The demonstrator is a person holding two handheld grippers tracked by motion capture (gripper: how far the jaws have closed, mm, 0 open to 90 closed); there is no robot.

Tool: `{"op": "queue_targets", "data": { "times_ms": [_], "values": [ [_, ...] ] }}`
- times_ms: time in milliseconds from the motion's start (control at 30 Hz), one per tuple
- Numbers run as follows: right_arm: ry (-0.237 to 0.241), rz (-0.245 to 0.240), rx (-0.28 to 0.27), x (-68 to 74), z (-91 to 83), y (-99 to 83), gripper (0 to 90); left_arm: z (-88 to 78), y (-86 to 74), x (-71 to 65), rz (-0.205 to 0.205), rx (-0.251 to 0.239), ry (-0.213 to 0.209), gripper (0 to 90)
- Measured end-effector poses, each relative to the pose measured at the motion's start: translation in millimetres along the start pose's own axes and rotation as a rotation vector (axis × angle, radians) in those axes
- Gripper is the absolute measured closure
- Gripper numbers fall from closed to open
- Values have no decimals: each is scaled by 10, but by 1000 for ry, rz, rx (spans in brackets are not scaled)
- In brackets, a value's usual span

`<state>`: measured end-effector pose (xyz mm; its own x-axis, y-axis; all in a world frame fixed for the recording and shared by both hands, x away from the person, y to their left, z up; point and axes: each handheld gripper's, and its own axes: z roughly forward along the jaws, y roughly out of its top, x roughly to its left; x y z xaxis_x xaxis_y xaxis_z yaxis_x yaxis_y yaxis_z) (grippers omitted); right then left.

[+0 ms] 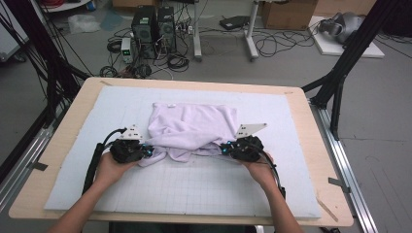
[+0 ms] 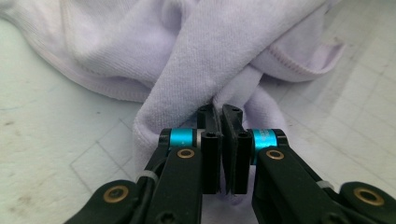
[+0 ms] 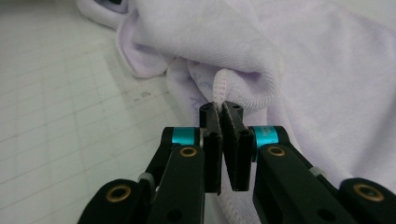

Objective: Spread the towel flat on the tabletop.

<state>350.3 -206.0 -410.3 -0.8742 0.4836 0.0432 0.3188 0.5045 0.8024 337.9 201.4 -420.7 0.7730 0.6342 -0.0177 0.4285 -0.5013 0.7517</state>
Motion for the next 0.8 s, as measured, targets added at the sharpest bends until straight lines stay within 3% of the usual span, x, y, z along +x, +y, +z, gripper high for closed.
{"op": "queue_targets", "data": {
  "times_ms": [167, 433, 533, 633, 733, 800],
  "values": [
    [-17, -37, -30, 53, -311, -31, 868, -241, 6, -33, 10, -45, -4, 864],
    [-55, -52, -59, 47, -738, -83, 871, -548, 65, -114, 32, -100, -2, 865],
    [-67, -35, -50, -19, -736, -102, 870, -491, 91, -76, 27, -92, 13, 865],
    [-83, 13, -33, -180, -599, -116, 871, -259, 112, 29, -4, -55, 31, 865],
    [-100, 47, 23, -321, -420, -133, 866, -67, 94, 91, -24, -13, 23, 864],
    [-97, 69, 61, -393, -321, -175, 839, -28, 70, 82, -23, -6, 8, 858]
  ]
}}
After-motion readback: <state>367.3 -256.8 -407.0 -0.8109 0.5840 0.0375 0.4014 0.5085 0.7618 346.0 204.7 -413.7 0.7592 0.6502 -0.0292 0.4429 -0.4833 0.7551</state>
